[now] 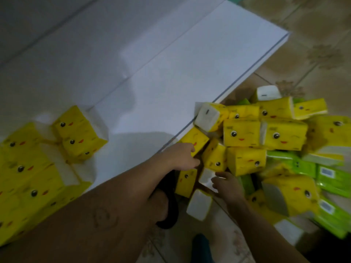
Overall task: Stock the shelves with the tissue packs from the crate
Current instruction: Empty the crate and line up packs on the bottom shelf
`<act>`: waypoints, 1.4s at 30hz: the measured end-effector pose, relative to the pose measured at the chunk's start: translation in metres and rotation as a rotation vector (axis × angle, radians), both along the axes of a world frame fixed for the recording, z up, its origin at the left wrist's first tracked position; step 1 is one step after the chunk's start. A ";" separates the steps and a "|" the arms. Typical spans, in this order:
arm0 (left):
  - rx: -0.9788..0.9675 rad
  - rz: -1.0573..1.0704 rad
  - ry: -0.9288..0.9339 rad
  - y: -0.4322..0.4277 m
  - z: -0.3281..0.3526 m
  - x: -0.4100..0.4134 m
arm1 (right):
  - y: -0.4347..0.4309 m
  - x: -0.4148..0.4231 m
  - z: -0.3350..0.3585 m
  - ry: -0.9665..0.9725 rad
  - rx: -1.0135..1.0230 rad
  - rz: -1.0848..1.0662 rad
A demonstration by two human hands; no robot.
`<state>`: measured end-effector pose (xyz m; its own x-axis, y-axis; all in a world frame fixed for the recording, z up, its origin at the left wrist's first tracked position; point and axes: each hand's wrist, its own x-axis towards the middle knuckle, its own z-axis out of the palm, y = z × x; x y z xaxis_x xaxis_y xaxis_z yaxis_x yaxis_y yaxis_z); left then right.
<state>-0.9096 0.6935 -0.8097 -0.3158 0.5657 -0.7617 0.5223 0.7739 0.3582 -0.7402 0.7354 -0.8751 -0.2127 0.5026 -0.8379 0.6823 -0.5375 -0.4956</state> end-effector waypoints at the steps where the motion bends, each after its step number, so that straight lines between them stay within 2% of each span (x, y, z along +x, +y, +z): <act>1: -0.018 0.057 -0.053 -0.001 -0.015 0.013 | 0.001 0.006 -0.005 -0.002 -0.025 -0.025; 5: -0.098 0.331 -0.170 -0.023 -0.079 0.060 | -0.005 0.027 -0.025 -0.071 -0.096 0.012; 8: -0.178 0.484 -0.187 -0.047 -0.111 0.088 | -0.018 0.033 -0.039 -0.117 -0.242 0.038; 10: -0.214 0.628 -0.260 -0.063 -0.124 0.104 | -0.028 0.034 -0.047 -0.128 -0.358 0.021; 12: -0.221 0.740 -0.326 -0.073 -0.133 0.116 | -0.036 0.035 -0.053 -0.110 -0.455 -0.060; 16: -0.162 0.786 -0.353 -0.069 -0.130 0.117 | -0.039 0.044 -0.054 -0.026 -0.497 -0.184; 21: -0.107 0.730 -0.385 -0.054 -0.085 0.097 | -0.019 0.049 -0.022 0.157 -0.417 -0.211; 28: 0.134 0.814 -0.362 -0.054 0.029 0.085 | 0.000 0.037 0.085 0.382 -0.374 -0.113; 32: 0.239 0.823 -0.384 -0.073 0.098 0.081 | -0.004 0.039 0.155 0.514 -0.261 -0.095; 36: 0.439 0.754 -0.360 -0.087 0.173 0.093 | -0.019 0.062 0.222 0.485 0.035 -0.222; 39: 0.592 0.658 -0.317 -0.101 0.217 0.108 | -0.035 0.082 0.257 0.435 0.248 -0.171; 42: 0.676 0.638 -0.300 -0.119 0.245 0.118 | -0.049 0.096 0.286 0.409 0.321 -0.109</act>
